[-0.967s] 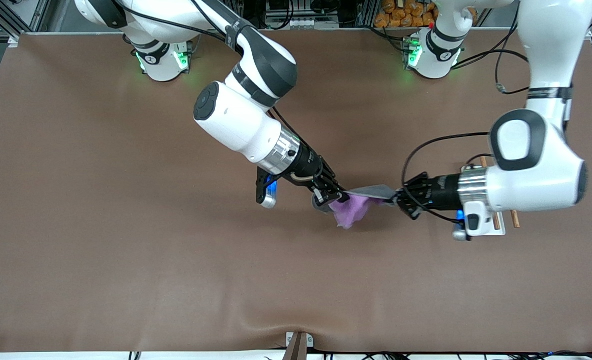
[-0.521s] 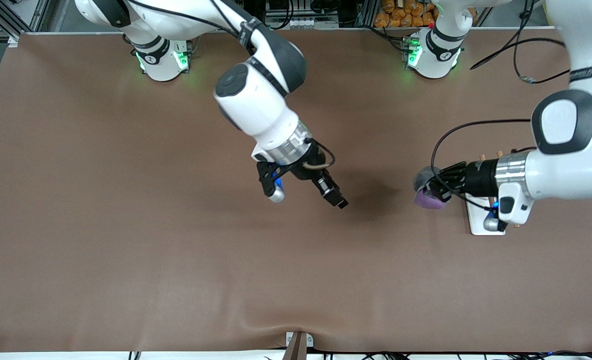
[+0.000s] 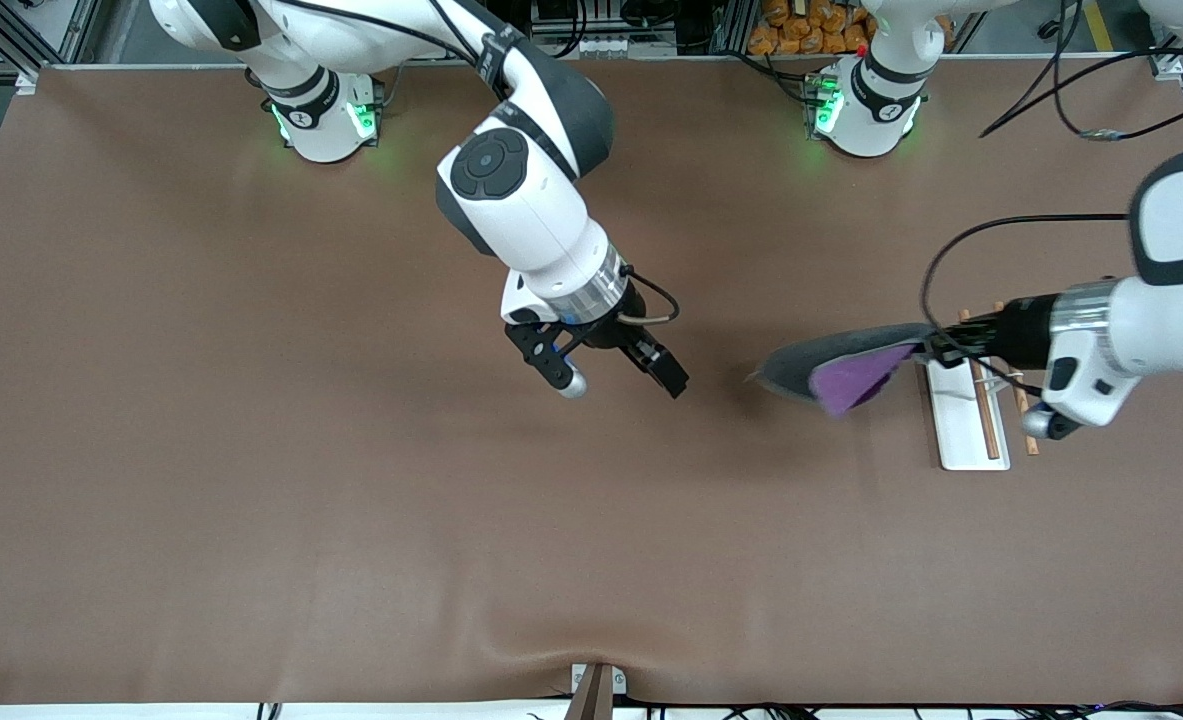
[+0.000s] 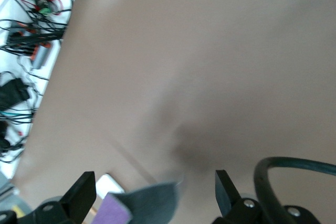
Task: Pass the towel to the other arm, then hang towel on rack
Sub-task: 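Carry the towel with the left gripper over the wooden dowel rack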
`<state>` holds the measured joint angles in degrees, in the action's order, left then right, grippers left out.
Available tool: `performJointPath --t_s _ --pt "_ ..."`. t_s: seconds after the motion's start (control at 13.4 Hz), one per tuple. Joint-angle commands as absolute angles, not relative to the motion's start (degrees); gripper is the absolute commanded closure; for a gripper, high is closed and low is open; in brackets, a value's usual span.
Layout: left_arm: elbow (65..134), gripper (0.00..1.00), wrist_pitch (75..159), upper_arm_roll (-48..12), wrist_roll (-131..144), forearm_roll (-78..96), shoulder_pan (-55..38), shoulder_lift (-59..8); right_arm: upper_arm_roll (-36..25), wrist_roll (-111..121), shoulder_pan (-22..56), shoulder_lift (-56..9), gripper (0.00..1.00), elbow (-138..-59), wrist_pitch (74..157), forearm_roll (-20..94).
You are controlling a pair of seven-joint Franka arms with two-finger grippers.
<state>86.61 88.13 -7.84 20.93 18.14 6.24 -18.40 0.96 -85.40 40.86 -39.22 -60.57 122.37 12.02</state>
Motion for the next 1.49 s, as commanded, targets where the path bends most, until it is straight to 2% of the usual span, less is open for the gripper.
performJointPath --t_s 0.0,0.52,0.74,1.04,1.26,1.41 --pt "87.54 1.0 87.28 -8.26 12.6 15.38 10.62 -18.54 0.97 -80.28 39.73 -35.08 0.0 -61.26 114.9 8.89" --pt "87.19 1.0 89.2 -8.17 -4.56 11.43 20.03 -23.29 0.7 -48.21 29.2 -27.78 0.0 -61.26 91.69 8.0" --pt "87.19 1.0 90.17 -8.17 -6.67 11.43 21.44 -23.82 0.7 -36.43 22.09 -25.67 0.0 -61.17 86.59 7.13" --pt "86.93 1.0 91.41 -8.17 -14.22 11.42 24.86 -25.57 0.7 -13.43 12.59 -22.5 0.0 -61.17 81.05 0.02" --pt "86.92 1.0 91.93 -8.09 -16.43 11.34 26.27 -26.63 0.88 9.51 7.58 -21.36 0.0 -61.26 80.6 -8.5" --pt "86.84 1.0 93.16 -8.09 -19.67 11.34 27.42 -28.12 0.88 21.65 3.36 -21.27 0.0 -61.35 80.25 -8.53"
